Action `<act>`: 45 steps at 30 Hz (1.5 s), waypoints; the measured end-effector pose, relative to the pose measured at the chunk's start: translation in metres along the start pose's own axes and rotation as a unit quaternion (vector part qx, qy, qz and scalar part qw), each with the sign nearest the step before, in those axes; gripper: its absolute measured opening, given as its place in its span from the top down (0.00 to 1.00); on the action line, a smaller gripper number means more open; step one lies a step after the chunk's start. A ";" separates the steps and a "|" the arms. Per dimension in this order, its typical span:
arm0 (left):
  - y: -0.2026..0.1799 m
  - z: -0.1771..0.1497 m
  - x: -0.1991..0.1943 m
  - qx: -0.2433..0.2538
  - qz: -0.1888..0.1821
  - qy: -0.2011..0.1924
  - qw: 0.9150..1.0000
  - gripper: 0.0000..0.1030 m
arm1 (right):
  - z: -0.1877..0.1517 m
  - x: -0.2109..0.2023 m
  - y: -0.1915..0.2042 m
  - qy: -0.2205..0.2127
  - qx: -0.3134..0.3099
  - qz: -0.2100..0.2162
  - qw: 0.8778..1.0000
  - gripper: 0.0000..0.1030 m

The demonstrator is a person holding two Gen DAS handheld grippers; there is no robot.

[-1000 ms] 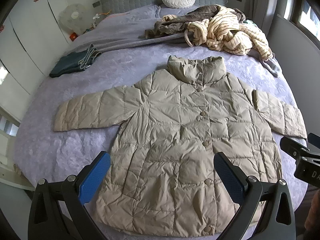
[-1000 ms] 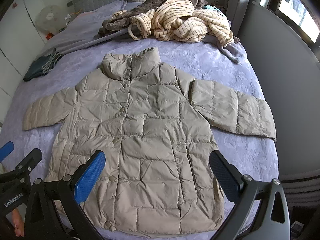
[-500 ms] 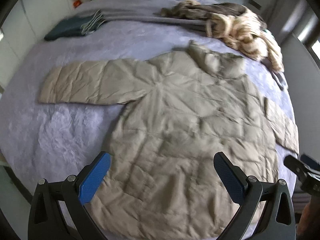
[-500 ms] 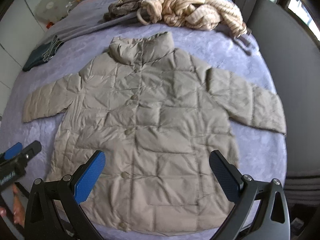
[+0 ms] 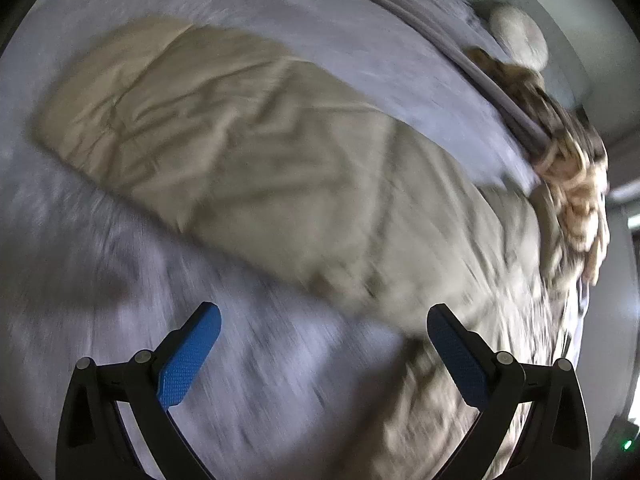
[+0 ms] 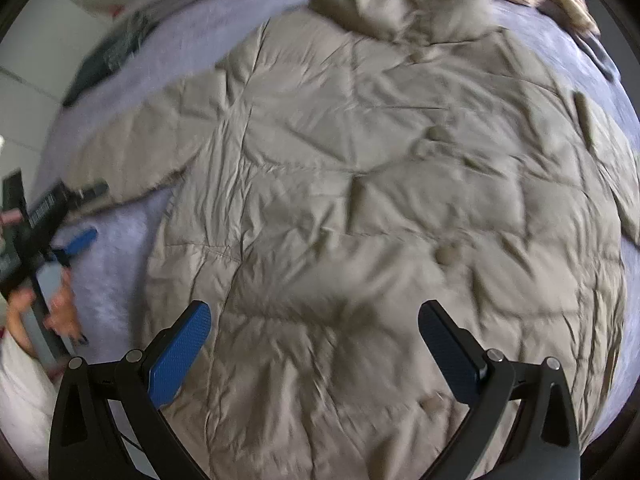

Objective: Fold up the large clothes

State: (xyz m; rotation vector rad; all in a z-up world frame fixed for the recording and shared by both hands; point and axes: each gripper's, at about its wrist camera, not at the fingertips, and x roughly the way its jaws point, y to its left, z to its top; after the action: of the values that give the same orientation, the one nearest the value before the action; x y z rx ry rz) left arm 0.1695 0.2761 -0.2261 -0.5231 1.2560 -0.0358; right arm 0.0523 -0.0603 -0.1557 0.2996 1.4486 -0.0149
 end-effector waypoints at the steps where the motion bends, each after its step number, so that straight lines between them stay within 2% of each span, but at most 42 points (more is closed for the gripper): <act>1: 0.007 0.008 0.007 -0.008 -0.001 -0.001 1.000 0.00 | 0.004 0.006 0.006 -0.002 -0.006 0.000 1.000 0.00; 3: 0.023 0.026 0.017 -0.026 -0.007 -0.009 1.000 0.00 | 0.012 0.013 0.014 -0.011 -0.011 0.006 1.000 0.00; 7: 0.048 0.061 0.023 -0.058 -0.027 -0.049 0.997 0.01 | 0.036 0.029 0.027 -0.031 -0.011 0.019 0.999 0.00; 9: 0.054 0.077 0.025 -0.059 -0.015 -0.074 0.995 0.10 | 0.051 0.035 0.034 -0.047 -0.006 0.033 0.998 0.00; 10: 0.054 0.082 0.027 -0.055 -0.001 -0.079 0.995 0.29 | 0.057 0.036 0.037 -0.054 -0.004 0.040 0.998 0.00; 11: 0.053 0.087 0.029 -0.046 0.014 -0.082 0.995 0.53 | 0.063 0.037 0.040 -0.061 -0.002 0.049 0.997 0.00; 12: 0.051 0.092 0.029 -0.034 0.020 -0.085 0.996 0.66 | 0.069 0.038 0.042 -0.068 0.000 0.058 0.996 0.00; 13: 0.049 0.094 0.027 -0.027 0.014 -0.089 0.996 0.86 | 0.075 0.041 0.045 -0.075 0.004 0.069 0.995 0.00; 14: 0.047 0.095 0.022 -0.020 0.008 -0.093 0.995 0.91 | 0.081 0.045 0.049 -0.078 0.010 0.087 0.993 0.01; 16: 0.035 0.092 0.004 0.016 0.026 -0.118 0.993 0.91 | 0.089 0.052 0.052 -0.087 0.031 0.124 0.988 0.18; 18: 0.019 0.085 -0.018 0.063 0.042 -0.147 0.986 0.91 | 0.094 0.066 0.055 -0.074 0.051 0.137 0.986 0.82; 19: 0.013 0.086 -0.027 0.079 0.042 -0.157 0.983 0.91 | 0.096 0.072 0.055 -0.067 0.061 0.141 0.986 0.88; 21: -0.003 0.082 -0.047 0.114 0.034 -0.173 0.978 0.91 | 0.095 0.085 0.057 -0.067 0.076 0.165 0.981 0.89; 23: -0.023 0.076 -0.064 0.141 0.010 -0.179 0.974 0.91 | 0.095 0.098 0.057 -0.060 0.073 0.174 0.980 0.89; 26: -0.064 0.060 -0.085 0.190 -0.026 -0.188 0.963 0.91 | 0.094 0.123 0.055 -0.033 0.084 0.188 0.978 0.90; 29: -0.121 0.039 -0.094 0.246 -0.068 -0.189 0.948 0.91 | 0.091 0.127 0.051 -0.025 0.076 0.197 0.977 0.92; 31: -0.167 0.019 -0.090 0.279 -0.108 -0.167 0.940 0.91 | 0.091 0.124 0.044 -0.011 0.072 0.218 0.973 0.92; 33: -0.212 -0.008 -0.081 0.316 -0.129 -0.157 0.927 0.91 | 0.081 0.112 0.025 0.001 0.072 0.239 0.968 0.92; 35: -0.258 -0.035 -0.063 0.352 -0.141 -0.133 0.916 0.91 | 0.066 0.090 -0.006 -0.008 0.078 0.240 0.968 0.92; 37: -0.291 -0.064 -0.045 0.378 -0.156 -0.108 0.906 0.91 | 0.050 0.067 -0.044 -0.029 0.088 0.221 0.971 0.92; 40: -0.334 -0.112 -0.008 0.418 -0.140 -0.076 0.894 0.91 | 0.020 0.029 -0.118 -0.066 0.110 0.176 0.976 0.89; 42: -0.352 -0.141 0.028 0.439 -0.105 -0.058 0.890 0.91 | 0.006 0.014 -0.151 -0.078 0.122 0.154 0.977 0.89; 45: -0.356 -0.172 0.072 0.460 -0.051 -0.035 0.886 0.91 | -0.019 -0.001 -0.195 -0.090 0.139 0.123 0.979 0.89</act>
State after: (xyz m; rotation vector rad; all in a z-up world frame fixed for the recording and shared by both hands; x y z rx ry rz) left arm 0.1268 -0.1213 -0.1857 0.2412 0.9952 -0.6680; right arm -0.0030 -0.2444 -0.1944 0.6880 1.2214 -0.0435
